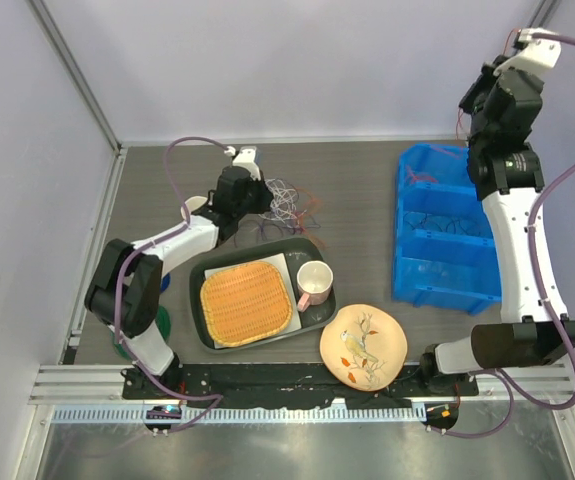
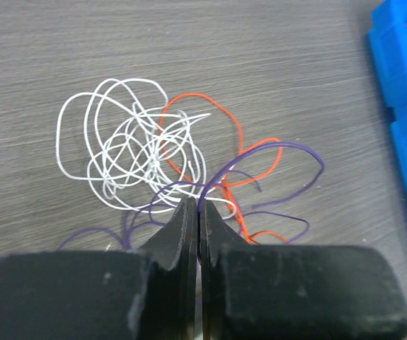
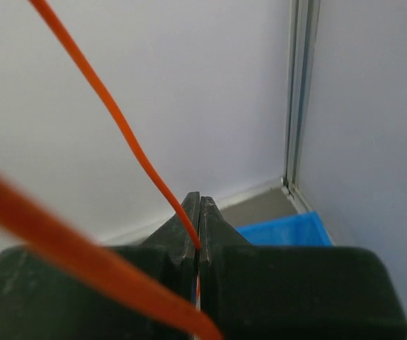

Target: Untangle the cables

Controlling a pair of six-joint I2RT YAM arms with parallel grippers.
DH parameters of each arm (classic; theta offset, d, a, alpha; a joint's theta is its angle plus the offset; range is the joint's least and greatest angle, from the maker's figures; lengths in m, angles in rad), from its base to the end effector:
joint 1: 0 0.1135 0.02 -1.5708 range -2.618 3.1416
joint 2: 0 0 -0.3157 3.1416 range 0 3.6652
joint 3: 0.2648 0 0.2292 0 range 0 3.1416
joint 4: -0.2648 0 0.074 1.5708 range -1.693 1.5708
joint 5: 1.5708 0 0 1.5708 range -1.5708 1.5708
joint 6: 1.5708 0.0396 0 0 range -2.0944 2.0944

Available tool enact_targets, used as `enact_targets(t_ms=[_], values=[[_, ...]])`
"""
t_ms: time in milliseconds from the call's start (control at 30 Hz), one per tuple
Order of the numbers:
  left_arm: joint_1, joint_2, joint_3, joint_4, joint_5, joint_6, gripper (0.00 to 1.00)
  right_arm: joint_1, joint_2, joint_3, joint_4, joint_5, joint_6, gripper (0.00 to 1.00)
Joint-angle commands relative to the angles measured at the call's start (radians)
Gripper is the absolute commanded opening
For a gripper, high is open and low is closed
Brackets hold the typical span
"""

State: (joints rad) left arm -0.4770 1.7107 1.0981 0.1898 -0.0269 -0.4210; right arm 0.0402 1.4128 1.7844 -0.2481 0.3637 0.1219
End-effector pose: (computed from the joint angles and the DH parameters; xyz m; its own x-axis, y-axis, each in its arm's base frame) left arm 0.3408 -0.1749 0.3014 -0.5113 -0.1956 -0.8368 0.2500 0.8978 -0.3626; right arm 0.2652 -0.0034 0.5752 0.1605 0.1202 -0.9797 0.2979 0.9404 0.1642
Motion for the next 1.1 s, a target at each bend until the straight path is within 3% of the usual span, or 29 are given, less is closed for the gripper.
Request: enact_targets(t_ms=[0,100,300,633,833,1067], values=[[-0.006,-0.086,-0.02,0.014,0.022,-0.025,0.0,-0.026,-0.109,-0.161,0.033,0.02,0.087,0.01],[-0.006,-0.127,-0.049,0.008,0.024,-0.036,0.0,-0.056,-0.155,-0.244,0.079,0.014,0.096,0.01],[-0.008,-0.198,-0.104,0.008,0.024,-0.059,0.0,-0.06,-0.115,-0.243,0.127,-0.003,0.085,0.01],[-0.006,-0.26,-0.136,-0.001,0.053,-0.055,0.0,-0.069,0.122,-0.094,0.214,0.041,0.029,0.01],[-0.006,-0.264,-0.142,-0.003,0.045,-0.045,0.0,-0.103,0.302,0.042,0.136,0.087,0.061,0.01],[-0.006,-0.224,-0.112,-0.033,0.056,-0.033,0.0,-0.118,0.4,0.066,0.107,0.101,0.093,0.01]])
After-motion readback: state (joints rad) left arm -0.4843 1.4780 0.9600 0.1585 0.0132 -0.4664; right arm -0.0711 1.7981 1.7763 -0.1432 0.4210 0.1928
